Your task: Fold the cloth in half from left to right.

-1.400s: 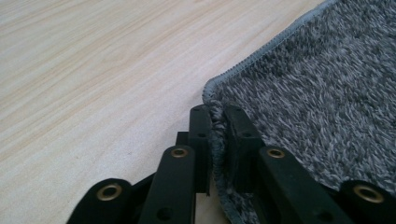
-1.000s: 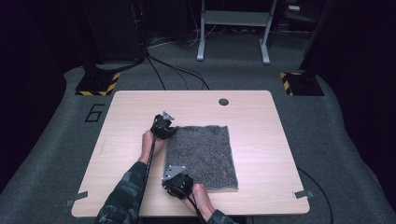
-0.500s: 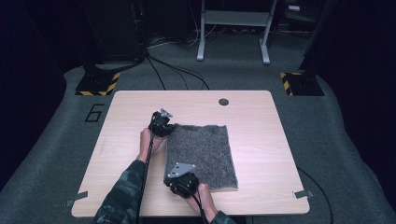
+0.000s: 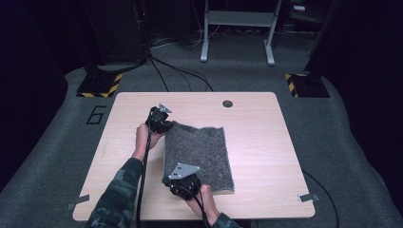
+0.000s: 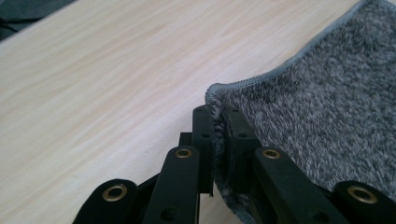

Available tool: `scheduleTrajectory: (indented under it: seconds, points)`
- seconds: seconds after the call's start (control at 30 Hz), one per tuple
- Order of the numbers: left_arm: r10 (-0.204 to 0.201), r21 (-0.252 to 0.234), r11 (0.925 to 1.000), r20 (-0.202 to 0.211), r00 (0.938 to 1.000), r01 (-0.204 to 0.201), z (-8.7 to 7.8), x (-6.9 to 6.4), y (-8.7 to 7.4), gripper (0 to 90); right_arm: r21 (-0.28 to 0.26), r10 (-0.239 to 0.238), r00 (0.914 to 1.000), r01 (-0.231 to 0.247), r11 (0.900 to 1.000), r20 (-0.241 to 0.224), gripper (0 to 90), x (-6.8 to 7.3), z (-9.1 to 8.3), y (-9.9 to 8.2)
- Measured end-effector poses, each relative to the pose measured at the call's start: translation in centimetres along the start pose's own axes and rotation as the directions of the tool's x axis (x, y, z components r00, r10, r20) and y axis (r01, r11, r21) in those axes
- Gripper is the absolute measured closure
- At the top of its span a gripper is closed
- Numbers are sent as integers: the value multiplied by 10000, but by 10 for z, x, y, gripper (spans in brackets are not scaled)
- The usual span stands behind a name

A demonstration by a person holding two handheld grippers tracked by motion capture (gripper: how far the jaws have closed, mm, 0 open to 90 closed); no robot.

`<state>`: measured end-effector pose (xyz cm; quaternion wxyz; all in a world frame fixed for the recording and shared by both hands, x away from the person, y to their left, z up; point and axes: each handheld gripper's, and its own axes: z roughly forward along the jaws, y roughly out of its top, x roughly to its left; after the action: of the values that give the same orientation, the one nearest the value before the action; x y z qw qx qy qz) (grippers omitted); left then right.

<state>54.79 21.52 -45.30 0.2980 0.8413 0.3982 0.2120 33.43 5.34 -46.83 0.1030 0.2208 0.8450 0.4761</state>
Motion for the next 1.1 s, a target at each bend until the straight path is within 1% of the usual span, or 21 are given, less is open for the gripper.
scheduleTrajectory:
  seconds: [0.07, 0.13, 0.17, 0.23, 0.27, 0.3, 0.33, 0.37, 0.43, 0.5, 0.53, 0.6, 0.63, 0.67, 0.73, 0.8, 0.87, 0.9, 0.97, 1.07, 1.1]
  points:
    - [-31, 64, 10000, 17, 10000, 31, -3, 1, 4, 843, -227, 131, 9999, -131, 9997, -6, 872, 1, -2, 4]
    - [-1, 1, 10000, 15, 10000, 1, -7, 3, 9, 844, -420, 128, 9999, -130, 9990, -41, 872, 2, -5, 8]
    - [42, -85, 10000, -70, 10000, -43, -9, 2, 11, 845, -515, 96, 10000, -97, 9986, -13, 871, 2, -6, 10]
    - [157, 67, 9999, -93, 9998, -157, -11, 1, 14, 846, -616, 134, 9999, -132, 9980, 35, 872, 3, -9, 13]
    - [208, 85, 9997, -132, 9997, -207, -13, 1, 16, 845, -678, 58, 10000, -60, 9977, -32, 871, 2, -9, 14]
    - [221, 76, 9997, -182, 9996, -220, -15, 1, 18, 846, -730, 131, 9999, -131, 9972, -9, 871, 3, -11, 16]
    - [228, 175, 9996, -139, 9996, -226, -18, 2, 22, 846, -773, 108, 9999, -105, 9970, 26, 871, 3, -11, 17]
    - [290, 125, 9995, -215, 9993, -287, -19, 2, 23, 845, -893, 118, 9999, -117, 9959, 10, 872, 4, -13, 20]
    - [523, 287, 9983, -376, 9979, -512, -24, 3, 30, 846, -1029, 61, 10000, -54, 9947, 58, 872, 4, -14, 23]
    - [667, 373, 9972, -576, 9961, -647, -32, 5, 38, 846, -1165, 95, 9999, -87, 9932, 59, 872, 3, -16, 29]
    - [699, 435, 9968, -647, 9955, -671, -35, 6, 41, 846, -1322, 136, 9999, -130, 9911, 43, 871, 3, -18, 33]
    - [704, 406, 9969, -678, 9952, -678, -39, 6, 46, 845, -1528, 123, 9998, -102, 9882, 126, 871, 3, -22, 37]
    - [840, 465, 9957, -768, 9935, -806, -40, 6, 48, 844, -1642, 49, 9998, -19, 9864, 184, 871, 3, -25, 37]
    - [954, 593, 9941, -789, 9923, -909, -41, 4, 51, 843, -1652, 99, 9997, -59, 9862, 237, 871, 3, -27, 37]
    - [1049, 744, 9923, -748, 9917, -993, -38, 0, 56, 837, -1635, 263, 9995, -226, 9863, 202, 870, 1, -30, 32]
    - [1018, 814, 9920, -605, 9930, -968, -32, -4, 59, 826, -1464, 278, 9991, -230, 9890, 310, 868, -1, -33, 25]
    - [875, 908, 9923, -364, 9955, -839, -23, -10, 62, 823, -1364, 259, 9988, -201, 9905, 408, 867, -4, -34, 16]
    - [892, 1008, 9913, -357, 9954, -852, -18, -14, 64, 823, -1302, 263, 9986, -203, 9913, 448, 868, -6, -36, 12]
    - [990, 1122, 9891, -281, 9947, -952, -9, -21, 66, 826, -1207, 497, 9973, -430, 9918, 532, 867, -10, -39, 3]
    - [1049, 1301, 9862, -151, 9944, -1021, 3, -28, 69, 833, -1193, 863, 9939, -776, 9898, 693, 868, -17, -45, -9]
    - [1131, 1365, 9844, -78, 9936, -1109, 7, -30, 70, 835, -1229, 918, 9931, -824, 9890, 733, 868, -18, -46, -12]
